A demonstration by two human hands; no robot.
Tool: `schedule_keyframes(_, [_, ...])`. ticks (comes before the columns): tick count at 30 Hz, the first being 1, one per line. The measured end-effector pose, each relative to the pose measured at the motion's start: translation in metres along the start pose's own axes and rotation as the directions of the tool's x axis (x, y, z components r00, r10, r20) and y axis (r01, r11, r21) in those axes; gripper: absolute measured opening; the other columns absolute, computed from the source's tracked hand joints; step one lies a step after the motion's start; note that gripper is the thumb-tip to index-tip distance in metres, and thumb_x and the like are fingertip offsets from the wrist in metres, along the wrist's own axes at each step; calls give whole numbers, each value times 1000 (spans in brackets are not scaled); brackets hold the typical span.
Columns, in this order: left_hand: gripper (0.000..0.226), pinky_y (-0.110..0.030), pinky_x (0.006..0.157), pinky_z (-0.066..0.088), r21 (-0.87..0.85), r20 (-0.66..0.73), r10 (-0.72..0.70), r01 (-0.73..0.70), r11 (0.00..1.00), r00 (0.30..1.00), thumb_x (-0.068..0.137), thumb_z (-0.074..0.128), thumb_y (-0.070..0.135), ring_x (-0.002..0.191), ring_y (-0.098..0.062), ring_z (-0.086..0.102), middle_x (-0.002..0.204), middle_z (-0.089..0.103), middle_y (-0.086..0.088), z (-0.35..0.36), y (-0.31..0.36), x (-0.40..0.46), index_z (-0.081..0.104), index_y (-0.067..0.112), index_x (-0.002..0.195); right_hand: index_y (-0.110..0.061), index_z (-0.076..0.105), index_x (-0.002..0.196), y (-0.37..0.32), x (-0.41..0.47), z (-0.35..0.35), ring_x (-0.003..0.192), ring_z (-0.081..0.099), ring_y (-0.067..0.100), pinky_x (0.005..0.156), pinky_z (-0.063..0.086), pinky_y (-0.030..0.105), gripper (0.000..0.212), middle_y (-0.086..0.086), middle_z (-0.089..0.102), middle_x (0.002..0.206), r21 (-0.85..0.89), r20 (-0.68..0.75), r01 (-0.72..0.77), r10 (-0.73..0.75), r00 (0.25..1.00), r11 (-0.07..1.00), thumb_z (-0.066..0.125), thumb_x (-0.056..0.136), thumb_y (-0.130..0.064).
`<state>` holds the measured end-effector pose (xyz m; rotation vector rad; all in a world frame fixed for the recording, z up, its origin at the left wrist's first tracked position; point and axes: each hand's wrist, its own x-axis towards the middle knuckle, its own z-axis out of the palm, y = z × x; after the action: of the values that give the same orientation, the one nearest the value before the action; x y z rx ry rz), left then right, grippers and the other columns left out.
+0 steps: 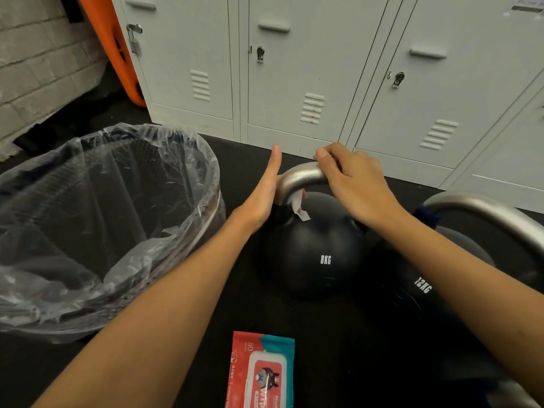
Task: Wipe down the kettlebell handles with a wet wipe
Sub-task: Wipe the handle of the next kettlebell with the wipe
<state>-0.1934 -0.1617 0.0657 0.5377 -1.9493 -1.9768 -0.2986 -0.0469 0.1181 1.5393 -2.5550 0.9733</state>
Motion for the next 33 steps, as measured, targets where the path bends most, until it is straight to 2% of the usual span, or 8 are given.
schedule_keyframes(5, [104, -14, 72, 49, 9, -29, 29, -29, 1000, 999, 95, -10, 58, 72, -28, 58, 77, 54, -35, 3, -3, -10, 53, -22, 70, -16, 63, 111, 1, -1, 0, 82, 51, 23, 88, 36, 38, 37, -7, 48, 65, 4, 3, 18, -18, 1000, 1000, 34, 106, -37])
schedule_keyframes(10, [89, -47, 103, 42, -114, -110, 43, -56, 992, 993, 90, 8, 73, 82, -24, 65, 71, 67, -8, 2, -23, -10, 66, 8, 75, -17, 63, 110, 1, -2, -2, 83, 51, 23, 85, 33, 35, 37, -4, 51, 69, 0, 19, 23, -23, 1000, 1000, 33, 106, -37])
schedule_keyframes(13, [76, -44, 110, 35, -180, -232, 28, -71, 981, 972, 91, 16, 72, 111, -18, 62, 103, 72, -5, 6, -38, -25, 70, 20, 105, -17, 63, 110, 2, -2, -1, 81, 51, 22, 86, 34, 35, 37, -4, 51, 69, -4, 13, 31, -31, 999, 999, 33, 106, -37])
schedule_keyframes(16, [63, -39, 111, 35, -178, -371, -55, -13, 984, 927, 84, 26, 79, 115, -3, 57, 115, 68, 10, 16, -57, -45, 66, 37, 108, -16, 64, 108, 2, -1, 0, 81, 52, 23, 83, 32, 33, 37, -1, 53, 69, -12, -14, 28, -29, 999, 1000, 33, 106, -36])
schedule_keyframes(23, [59, -30, 118, 23, 95, -467, 102, -65, 993, 878, 99, 21, 51, 139, -3, 30, 150, 40, 4, 46, -56, -75, 34, 21, 148, -13, 64, 99, 0, -2, 3, 76, 50, 23, 80, 31, 32, 40, 3, 53, 67, -20, -32, 32, -32, 999, 999, 33, 106, -36])
schedule_keyframes(26, [54, -20, 117, 19, 142, -482, 209, -159, 977, 851, 102, 22, 40, 142, 0, 22, 155, 30, 5, 47, -33, -65, 25, 18, 151, -12, 65, 100, 0, -2, 1, 78, 53, 25, 83, 34, 34, 41, 2, 53, 66, 2, -19, 25, -25, 1000, 1000, 31, 106, -35])
schedule_keyframes(30, [49, -34, 118, 23, 305, -405, 363, -251, 919, 839, 104, 24, 36, 141, -4, 27, 152, 35, 4, 44, -8, -46, 32, 18, 148, -19, 66, 108, -1, -2, -5, 82, 52, 14, 83, 33, 30, 42, -15, 53, 74, 101, 22, -49, 47, 999, 994, 27, 107, -37])
schedule_keyframes(33, [48, -27, 119, 17, 495, -325, 475, -281, 822, 818, 105, 32, 25, 145, -7, 20, 156, 27, 3, 40, -17, -45, 26, 12, 150, -22, 66, 108, -1, -2, -8, 77, 51, 4, 80, 32, 28, 43, -17, 54, 77, 160, 48, -84, 77, 996, 984, 27, 107, -40])
